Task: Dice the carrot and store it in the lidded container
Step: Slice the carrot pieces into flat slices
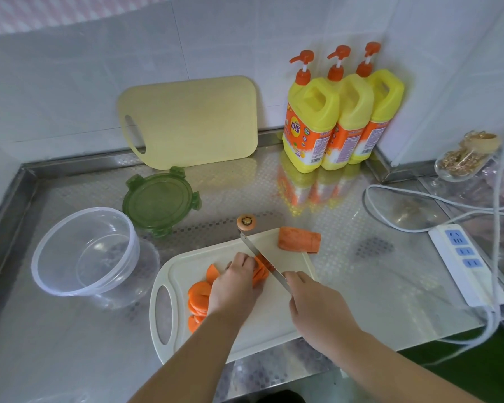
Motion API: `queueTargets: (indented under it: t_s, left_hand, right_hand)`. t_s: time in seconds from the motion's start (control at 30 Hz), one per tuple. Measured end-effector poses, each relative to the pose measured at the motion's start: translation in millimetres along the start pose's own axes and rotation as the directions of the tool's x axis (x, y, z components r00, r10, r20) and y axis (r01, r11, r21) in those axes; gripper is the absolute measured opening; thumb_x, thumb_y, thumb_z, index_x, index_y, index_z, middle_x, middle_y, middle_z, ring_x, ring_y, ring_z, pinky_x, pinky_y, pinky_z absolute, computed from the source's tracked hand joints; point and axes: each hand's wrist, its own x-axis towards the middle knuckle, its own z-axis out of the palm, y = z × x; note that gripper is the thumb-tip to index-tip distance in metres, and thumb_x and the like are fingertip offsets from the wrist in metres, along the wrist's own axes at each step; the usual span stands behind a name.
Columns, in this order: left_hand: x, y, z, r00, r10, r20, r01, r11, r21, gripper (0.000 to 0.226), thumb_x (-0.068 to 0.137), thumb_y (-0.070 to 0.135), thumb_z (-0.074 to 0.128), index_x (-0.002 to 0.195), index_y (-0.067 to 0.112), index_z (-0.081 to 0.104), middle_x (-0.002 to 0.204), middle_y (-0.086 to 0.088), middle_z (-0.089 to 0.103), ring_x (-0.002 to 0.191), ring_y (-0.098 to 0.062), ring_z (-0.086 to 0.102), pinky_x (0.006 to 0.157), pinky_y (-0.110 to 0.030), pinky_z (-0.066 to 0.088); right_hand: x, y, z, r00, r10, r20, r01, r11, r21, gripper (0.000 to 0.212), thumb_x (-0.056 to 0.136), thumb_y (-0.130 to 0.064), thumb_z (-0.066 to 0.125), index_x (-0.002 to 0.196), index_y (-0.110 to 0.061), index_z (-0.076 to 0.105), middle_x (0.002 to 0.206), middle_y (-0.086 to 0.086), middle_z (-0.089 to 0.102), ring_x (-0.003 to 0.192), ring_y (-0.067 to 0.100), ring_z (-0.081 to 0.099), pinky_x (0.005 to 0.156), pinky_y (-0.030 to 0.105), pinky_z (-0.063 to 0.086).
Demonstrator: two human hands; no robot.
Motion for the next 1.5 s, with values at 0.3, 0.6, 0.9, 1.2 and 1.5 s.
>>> queueTargets:
  t_s: [0.3, 0.6, 0.9, 1.2, 1.5]
  left_hand:
    - [3, 0, 4, 1.000, -0.001, -0.029, 0.002, 1.000, 0.011, 0.024, 0.097, 0.034, 0.047, 0.116, 0.018, 0.049, 0.116, 0.003, 0.049, 0.100, -0.017, 0.058, 0.068, -0.029, 0.048]
    - [3, -1, 11, 0.998, 0.010, -0.058, -0.009, 1.000, 0.009, 0.022, 0.099, 0.034, 0.042, 0.111, 0.018, 0.052, 0.112, 0.002, 0.049, 0.101, -0.018, 0.055, 0.070, -0.031, 0.048]
    - [5, -4, 17, 0.996, 0.014, -0.083, -0.016, 1.000, -0.018, 0.020, 0.100, 0.032, 0.042, 0.108, 0.018, 0.054, 0.107, 0.002, 0.051, 0.098, -0.019, 0.056, 0.069, -0.033, 0.050]
    - [5, -8, 23, 0.993, 0.010, -0.120, -0.024, 0.993, -0.113, 0.013, 0.096, 0.024, 0.050, 0.102, 0.015, 0.057, 0.103, -0.002, 0.053, 0.095, -0.023, 0.056, 0.064, -0.036, 0.046]
    - [0, -7, 19, 0.996, -0.016, -0.085, 0.004, 0.991, -0.133, 0.018, 0.097, 0.032, 0.046, 0.106, 0.018, 0.054, 0.108, 0.002, 0.050, 0.099, -0.018, 0.054, 0.067, -0.032, 0.045]
  right_hand:
    - [0, 0, 2, 1.000, 0.003, 0.011, -0.003, 1.000, -0.019, 0.039, 0.097, -0.013, 0.032, 0.134, -0.025, 0.035, 0.113, -0.007, 0.051, 0.084, 0.018, 0.059, 0.067, 0.028, 0.044]
    - [-3, -1, 3, 0.999, 0.021, 0.034, -0.019, 0.999, -0.044, 0.043, 0.097, -0.011, 0.032, 0.137, -0.025, 0.032, 0.120, -0.008, 0.048, 0.088, 0.021, 0.060, 0.065, 0.029, 0.037]
    - [1, -8, -5, 0.991, 0.022, 0.129, -0.006, 0.992, -0.123, 0.030, 0.093, 0.000, 0.036, 0.120, -0.015, 0.038, 0.090, -0.004, 0.043, 0.070, 0.015, 0.046, 0.057, 0.023, 0.035]
    - [12, -8, -1, 0.980, 0.055, 0.191, -0.017, 0.981, -0.195, 0.034, 0.091, 0.004, 0.037, 0.120, -0.013, 0.037, 0.089, -0.002, 0.047, 0.080, 0.019, 0.054, 0.064, 0.027, 0.035]
    - [16, 3, 7, 0.992, 0.085, 0.088, -0.085, 0.996, 0.000, 0.010, 0.101, -0.017, 0.028, 0.094, -0.021, 0.034, 0.068, -0.009, 0.035, 0.057, 0.006, 0.037, 0.047, 0.020, 0.024]
